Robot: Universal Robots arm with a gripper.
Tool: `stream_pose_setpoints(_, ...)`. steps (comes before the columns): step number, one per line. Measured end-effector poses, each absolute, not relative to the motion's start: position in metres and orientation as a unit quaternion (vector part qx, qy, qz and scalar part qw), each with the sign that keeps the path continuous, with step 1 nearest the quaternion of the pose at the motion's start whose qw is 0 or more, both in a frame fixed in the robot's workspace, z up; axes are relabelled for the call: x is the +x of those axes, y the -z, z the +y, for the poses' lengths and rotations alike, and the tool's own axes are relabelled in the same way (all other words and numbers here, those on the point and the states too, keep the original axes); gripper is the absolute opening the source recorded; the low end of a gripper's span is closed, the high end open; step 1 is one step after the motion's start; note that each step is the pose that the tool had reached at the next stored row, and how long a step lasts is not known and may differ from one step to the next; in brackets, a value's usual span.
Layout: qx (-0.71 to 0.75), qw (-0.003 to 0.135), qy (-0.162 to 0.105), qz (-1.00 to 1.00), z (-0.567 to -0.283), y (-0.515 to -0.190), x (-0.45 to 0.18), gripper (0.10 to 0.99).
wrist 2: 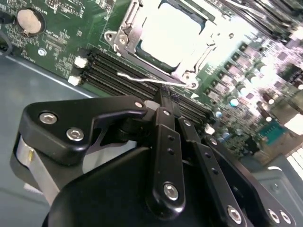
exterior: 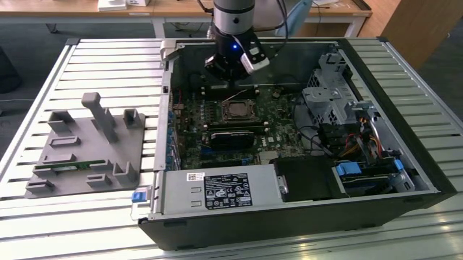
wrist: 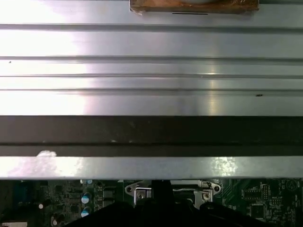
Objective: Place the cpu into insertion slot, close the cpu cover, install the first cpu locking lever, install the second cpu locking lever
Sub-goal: 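Install the first cpu locking lever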
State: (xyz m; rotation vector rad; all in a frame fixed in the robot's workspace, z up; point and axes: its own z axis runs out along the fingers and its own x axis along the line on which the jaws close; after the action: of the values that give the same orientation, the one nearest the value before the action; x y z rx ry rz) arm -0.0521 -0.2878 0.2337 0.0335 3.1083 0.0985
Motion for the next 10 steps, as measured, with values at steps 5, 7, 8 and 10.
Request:
stream_pose_setpoints(5,0.01,0.015,-0.032,0.999,-0.2875,-0.2289,-0.0425,0.106)
stream_pose_setpoints(7,0.009,0.015,-0.032,0.999,-0.2873,-0.2268,-0.0416,0.106)
stream_pose_setpoints(8,0.005,0.015,-0.032,0.999,-0.2871,-0.2257,-0.0415,0.106)
stream_pose_setpoints(10,-0.001,0.015,-0.032,0.999,-0.2864,-0.2239,-0.0411,0.106)
